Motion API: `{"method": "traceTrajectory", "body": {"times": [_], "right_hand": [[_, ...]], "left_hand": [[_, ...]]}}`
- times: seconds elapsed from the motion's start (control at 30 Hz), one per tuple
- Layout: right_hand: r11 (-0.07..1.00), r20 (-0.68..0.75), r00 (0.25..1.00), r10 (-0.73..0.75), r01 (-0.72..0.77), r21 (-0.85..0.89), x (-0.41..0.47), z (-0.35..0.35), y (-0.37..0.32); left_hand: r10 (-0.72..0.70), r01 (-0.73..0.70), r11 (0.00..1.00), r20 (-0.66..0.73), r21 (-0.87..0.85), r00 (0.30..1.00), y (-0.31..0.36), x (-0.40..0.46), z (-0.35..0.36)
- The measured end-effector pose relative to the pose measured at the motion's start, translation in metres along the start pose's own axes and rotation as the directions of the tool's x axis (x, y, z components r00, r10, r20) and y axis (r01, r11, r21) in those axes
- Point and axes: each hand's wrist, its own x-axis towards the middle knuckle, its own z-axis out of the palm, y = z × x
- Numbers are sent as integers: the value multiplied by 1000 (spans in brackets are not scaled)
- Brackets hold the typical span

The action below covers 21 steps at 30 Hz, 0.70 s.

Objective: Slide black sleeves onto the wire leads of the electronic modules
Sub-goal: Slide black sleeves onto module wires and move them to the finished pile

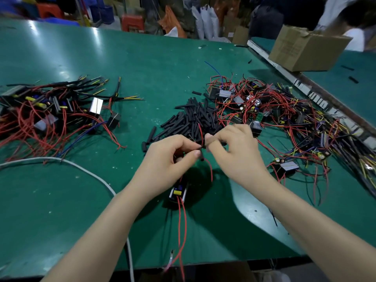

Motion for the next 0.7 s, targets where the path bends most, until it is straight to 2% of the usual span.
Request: {"method": "traceTrajectory", "body": {"times": [0.03, 0.1, 0.17, 0.23, 0.4, 0.47, 0.53, 0.57, 0.63, 0.7], "right_hand": [[982, 139, 980, 142, -158, 107, 4, -4, -1], [844, 362, 875, 322, -439, 309, 10, -12, -4], [731, 494, 796, 350, -562, 387, 14, -18, -1], [711, 567, 775, 278, -563, 421, 12, -22, 1], [802, 659, 752, 24, -408, 436, -2, -35, 8], [852, 548, 833, -76, -231, 469, -8, -34, 13], [915, 353, 918, -183, 27, 403, -13, -32, 19], [923, 261, 932, -252, 151, 353, -14, -31, 22], [898, 119, 915, -385, 342, 275, -15, -29, 26], [859, 53, 871, -489, 470, 201, -14, -29, 27]], "left_hand": [[57, -56, 996, -4, 65, 998, 0, -1, 0], [99, -98, 990, -5, 105, 995, 0, -2, 1], [53, -53, 996, -4, 72, 999, 0, -2, 2], [-5, 5, 999, -6, 32, 1000, 0, -1, 2], [-52, 51, 997, -24, -51, 998, 4, -1, 3], [-89, 88, 991, -10, -98, 996, 5, 0, 3], [-132, 134, 980, 19, -150, 991, 5, 0, 2], [-150, 154, 972, 34, -177, 988, 6, 1, 1], [-178, 190, 952, 71, -241, 981, 6, 1, 0], [-194, 225, 924, 128, -308, 973, 7, 1, 0]]}}
